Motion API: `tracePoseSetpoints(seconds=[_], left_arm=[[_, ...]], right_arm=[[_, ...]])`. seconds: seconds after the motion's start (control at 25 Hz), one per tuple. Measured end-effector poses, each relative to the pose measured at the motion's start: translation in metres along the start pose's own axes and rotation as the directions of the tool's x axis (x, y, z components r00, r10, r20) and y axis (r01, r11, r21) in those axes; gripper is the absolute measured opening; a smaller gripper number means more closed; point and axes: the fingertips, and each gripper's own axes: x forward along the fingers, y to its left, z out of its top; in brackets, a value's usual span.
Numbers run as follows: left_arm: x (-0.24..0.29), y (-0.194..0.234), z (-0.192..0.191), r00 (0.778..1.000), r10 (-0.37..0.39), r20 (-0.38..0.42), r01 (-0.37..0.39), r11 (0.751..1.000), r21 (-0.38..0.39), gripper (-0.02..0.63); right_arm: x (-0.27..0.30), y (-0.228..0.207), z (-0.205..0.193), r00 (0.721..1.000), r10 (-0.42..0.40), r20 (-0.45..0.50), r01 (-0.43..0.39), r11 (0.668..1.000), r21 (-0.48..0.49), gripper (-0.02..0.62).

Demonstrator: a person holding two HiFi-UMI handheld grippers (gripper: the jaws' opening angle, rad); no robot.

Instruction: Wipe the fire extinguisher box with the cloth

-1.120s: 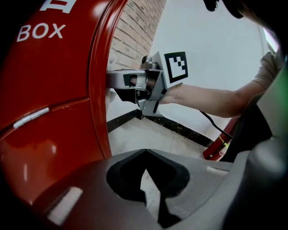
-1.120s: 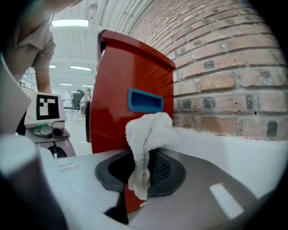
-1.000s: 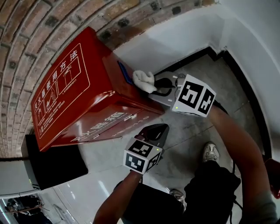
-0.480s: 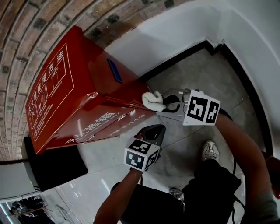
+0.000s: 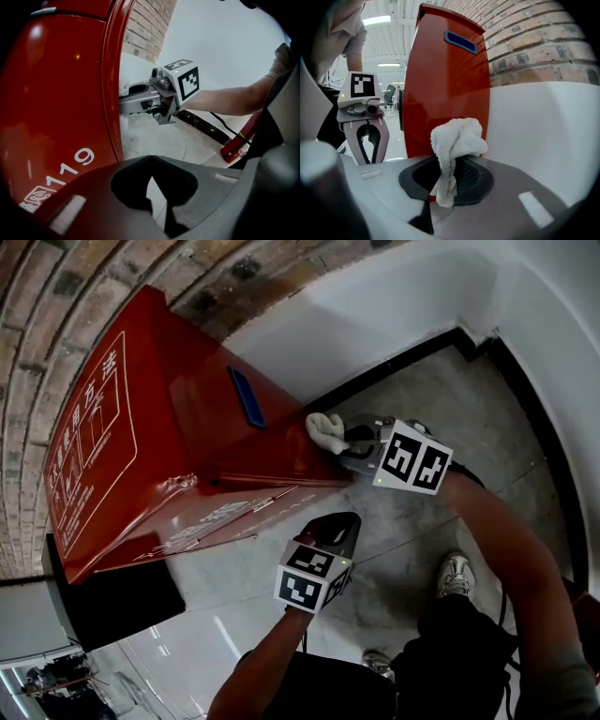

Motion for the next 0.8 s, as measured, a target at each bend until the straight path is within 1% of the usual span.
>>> tracePoseSetpoints(seconds=[0.28, 0.48, 0.68, 0.8], left_arm=[[0.006, 0.014, 0.003, 0.999, 0.042, -0.013, -0.042, 0.999, -0.002, 0.003], [0.007, 0.016, -0.001, 0.999, 0.039, -0.016, -0.04, 0.999, -0.036, 0.003], [0.009, 0.016, -0.011, 0.999, 0.032, -0.021, -0.033, 0.998, -0.057, 0.003], [0.01, 0.015, -0.016, 0.999, 0.022, -0.03, -0.024, 0.998, -0.06, 0.003]], right_arm=[[0.034, -0.051, -0.007, 0.999, -0.042, -0.018, 0.042, 0.999, 0.024, 0.087], [0.058, -0.08, -0.021, 0.996, -0.077, -0.036, 0.079, 0.996, 0.046, 0.087], [0.071, -0.08, -0.047, 0.995, -0.079, -0.064, 0.086, 0.99, 0.113, 0.087], [0.072, -0.071, -0.065, 0.994, -0.059, -0.092, 0.072, 0.987, 0.144, 0.087]])
